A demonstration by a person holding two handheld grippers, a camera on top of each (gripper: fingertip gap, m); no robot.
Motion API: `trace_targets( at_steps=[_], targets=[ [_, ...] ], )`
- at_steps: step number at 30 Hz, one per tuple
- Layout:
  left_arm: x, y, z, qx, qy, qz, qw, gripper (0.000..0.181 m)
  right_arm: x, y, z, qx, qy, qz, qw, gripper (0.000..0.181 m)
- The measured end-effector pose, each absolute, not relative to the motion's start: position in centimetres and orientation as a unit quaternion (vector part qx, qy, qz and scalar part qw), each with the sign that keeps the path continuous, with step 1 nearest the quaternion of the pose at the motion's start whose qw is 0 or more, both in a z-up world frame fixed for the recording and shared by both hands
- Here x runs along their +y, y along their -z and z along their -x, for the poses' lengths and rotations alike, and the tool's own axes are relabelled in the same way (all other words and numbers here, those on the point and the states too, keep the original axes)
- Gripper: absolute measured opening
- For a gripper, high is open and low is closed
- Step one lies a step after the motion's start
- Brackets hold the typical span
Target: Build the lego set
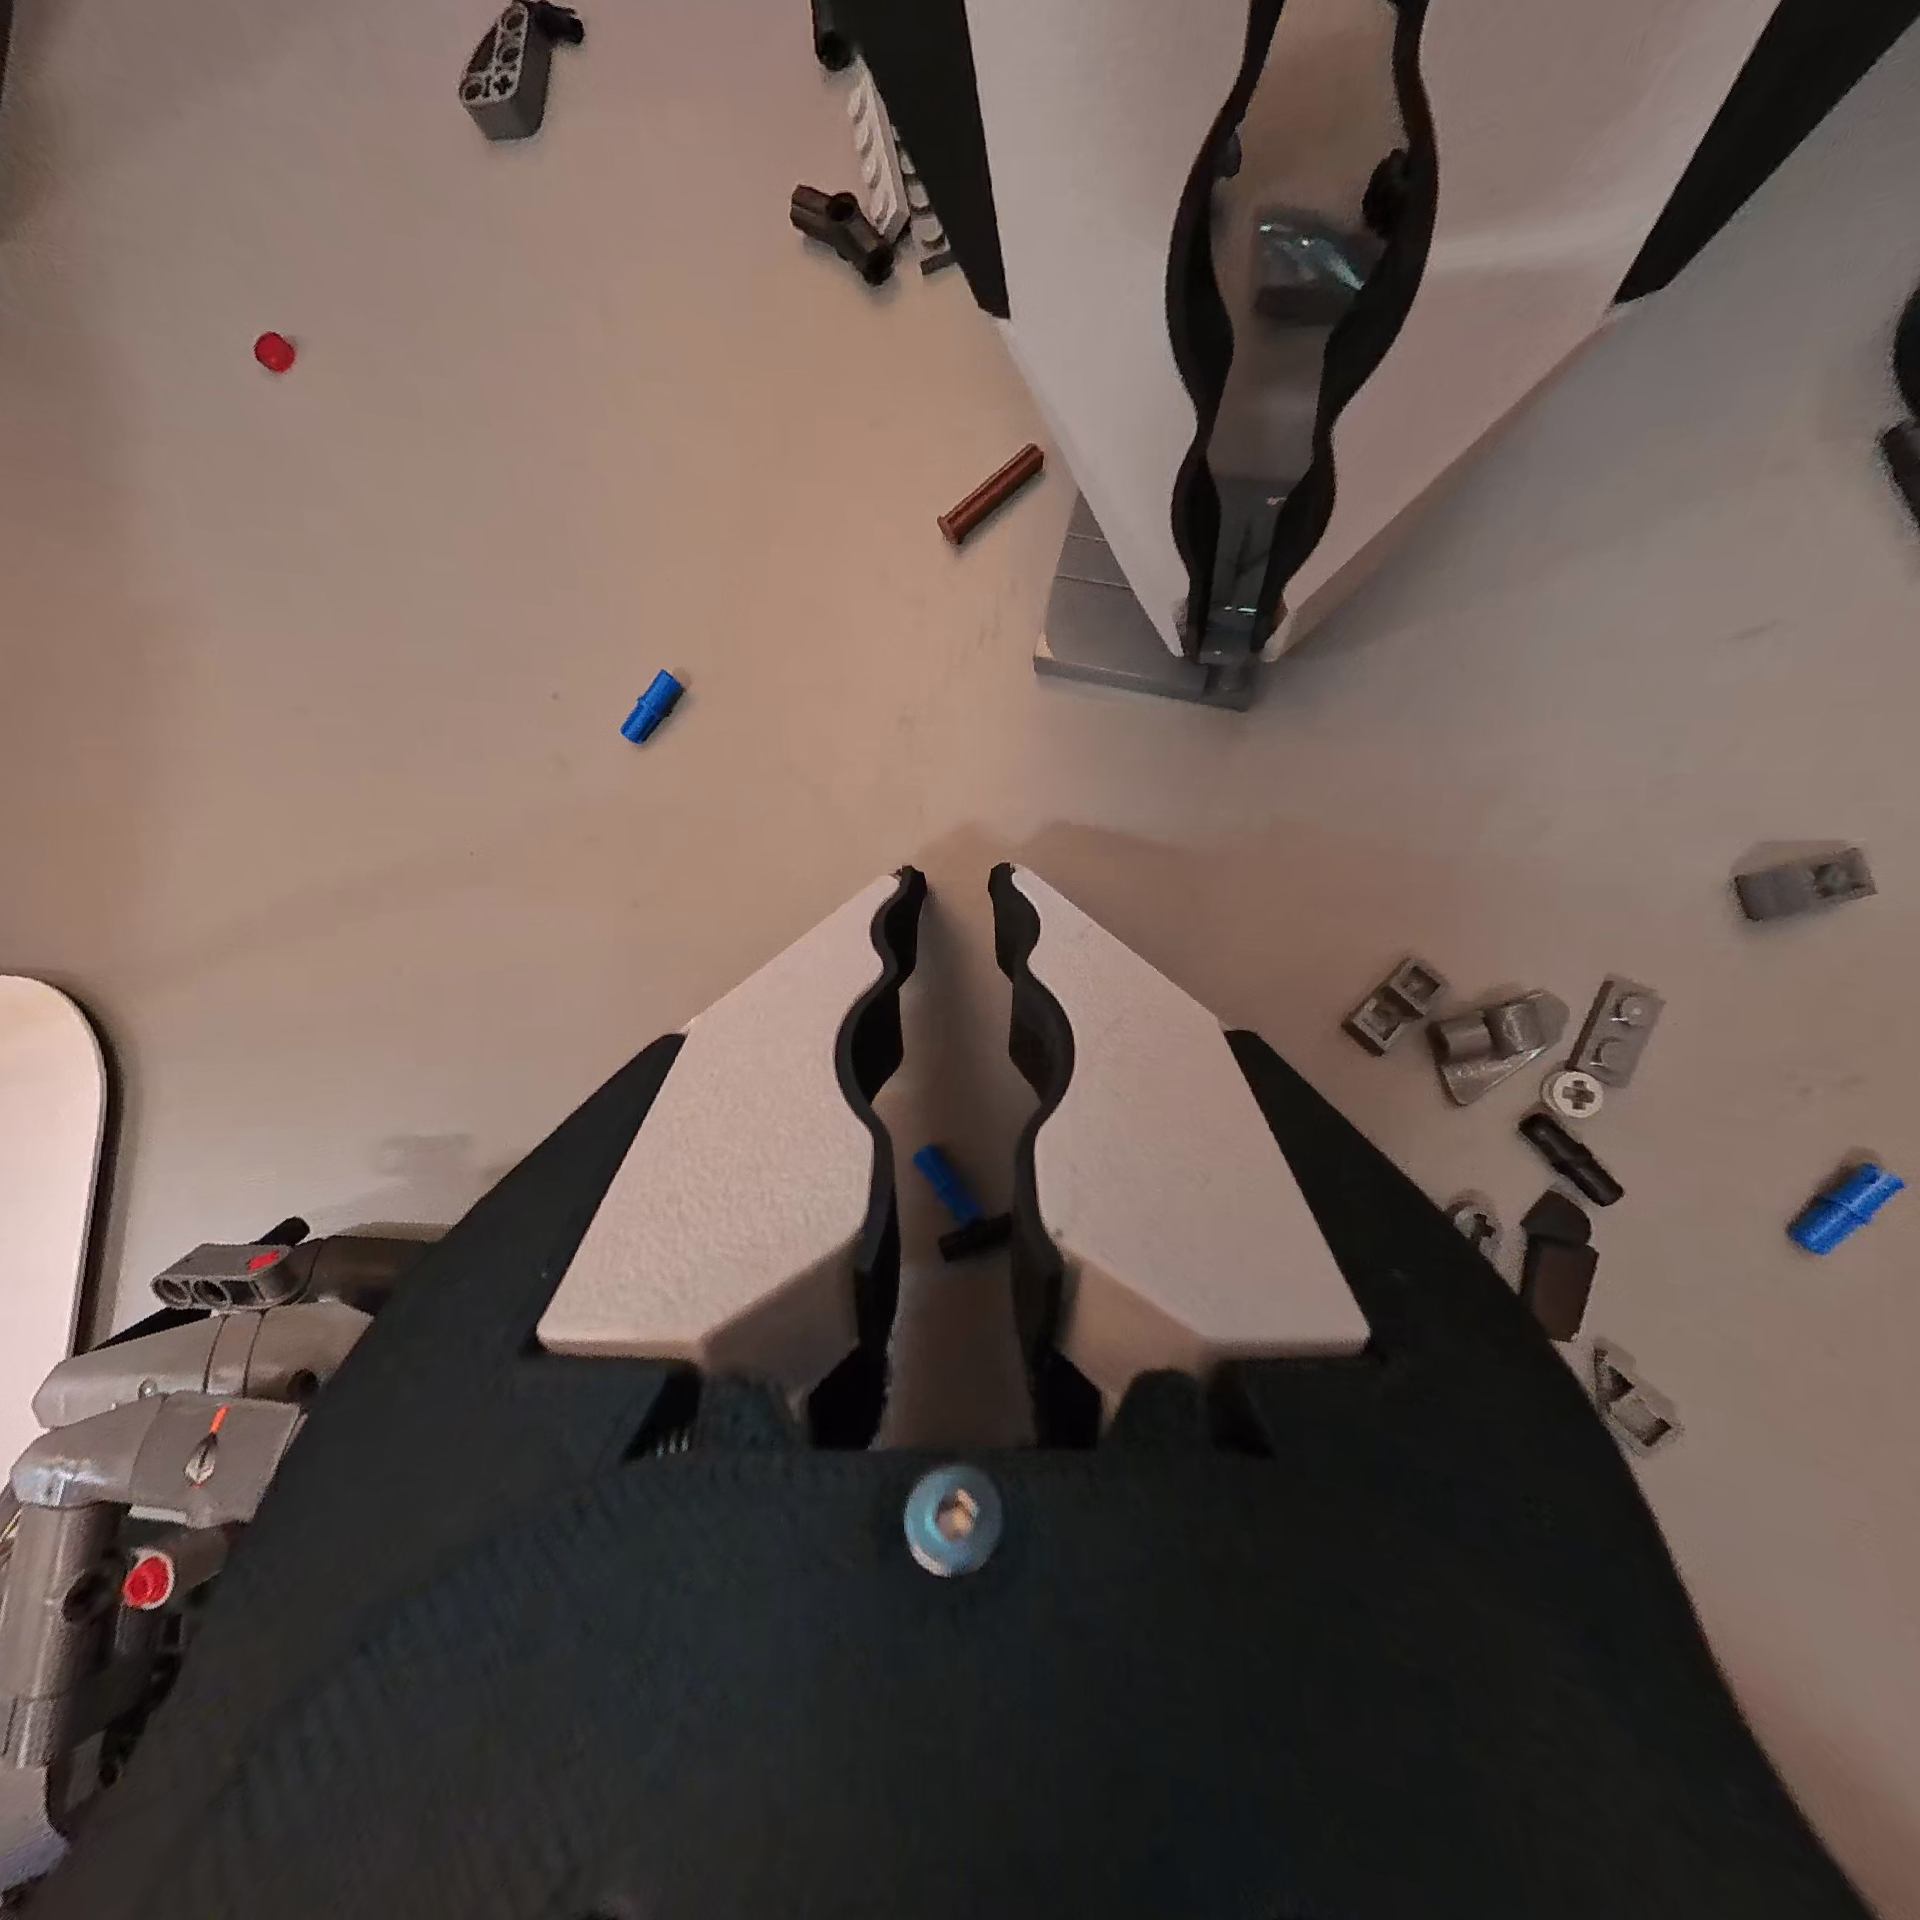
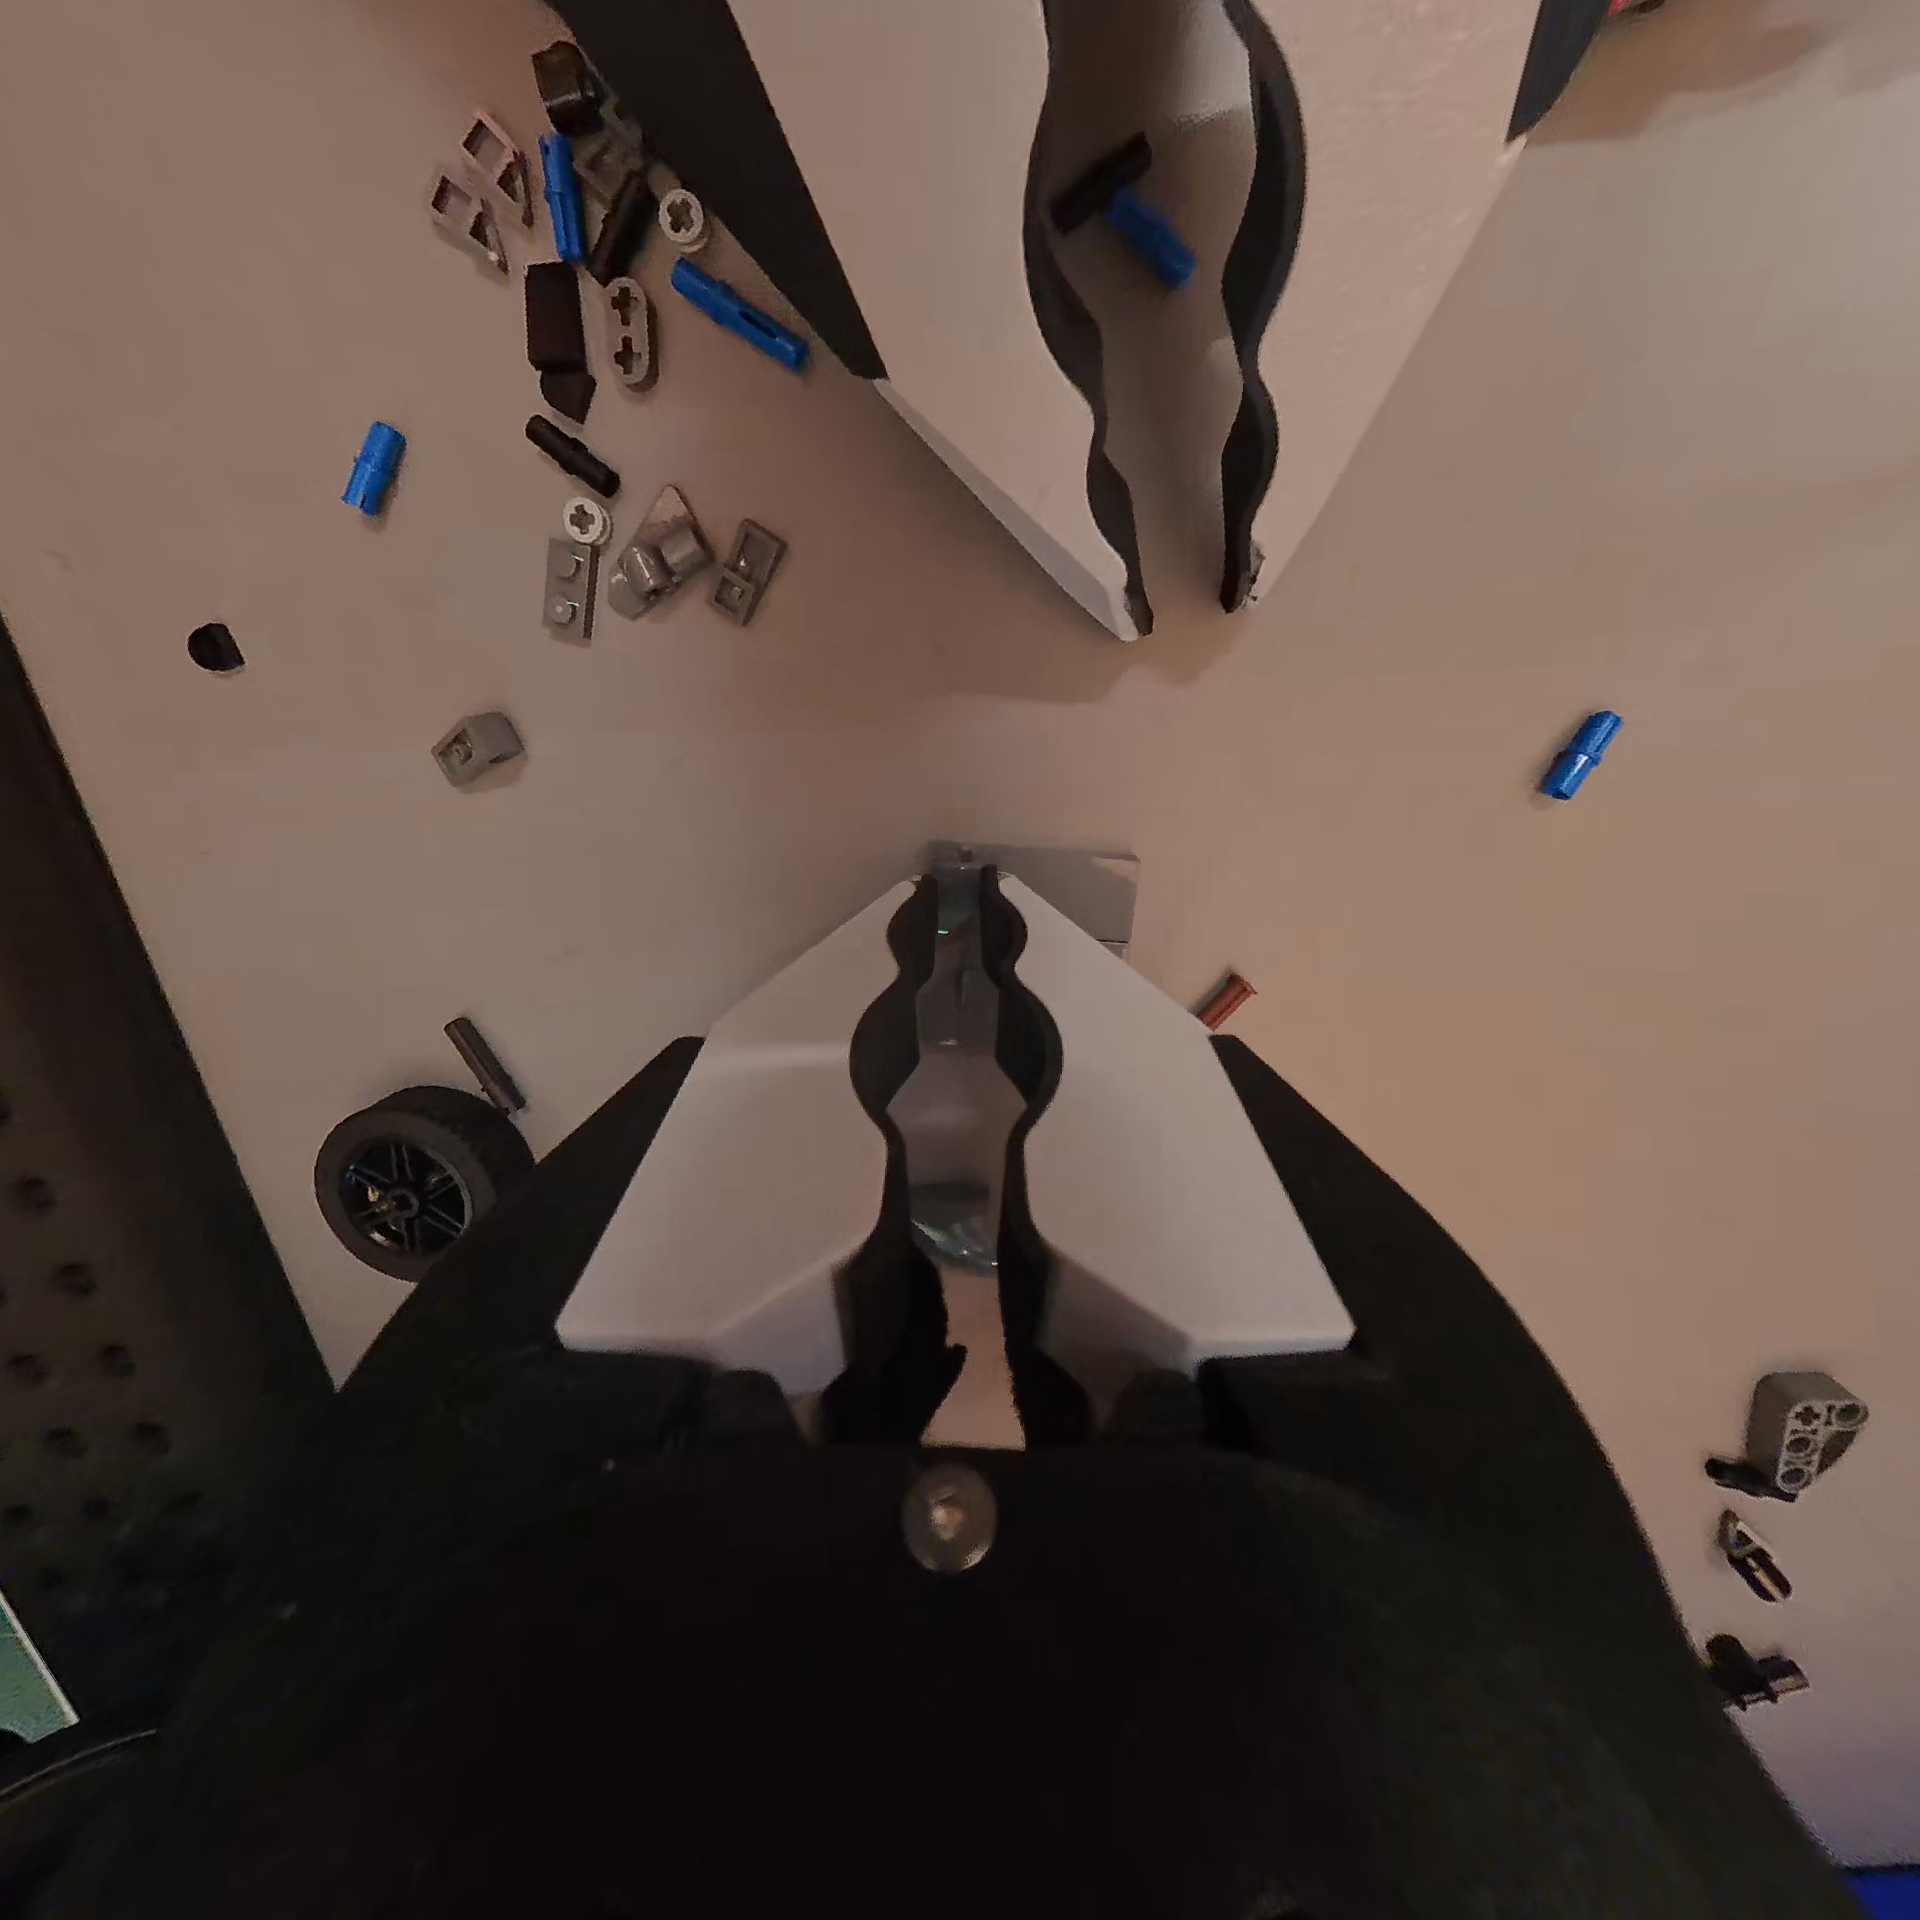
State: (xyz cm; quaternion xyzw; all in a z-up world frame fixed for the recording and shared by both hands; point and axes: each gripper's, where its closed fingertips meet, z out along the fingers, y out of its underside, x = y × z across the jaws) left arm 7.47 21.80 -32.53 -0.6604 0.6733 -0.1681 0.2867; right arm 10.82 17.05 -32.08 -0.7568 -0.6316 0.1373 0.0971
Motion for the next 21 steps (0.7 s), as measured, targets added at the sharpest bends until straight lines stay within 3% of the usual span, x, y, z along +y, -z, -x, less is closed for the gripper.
trace_targets(
  at_steps=[21],
  targets=[
    [21.31,32.63,-7.60,0.681,0.169,0.656,0.278,0.005,16.71,31.66,-11.08,-0.619,-0.170,0.762,0.085,0.000]
  ],
)
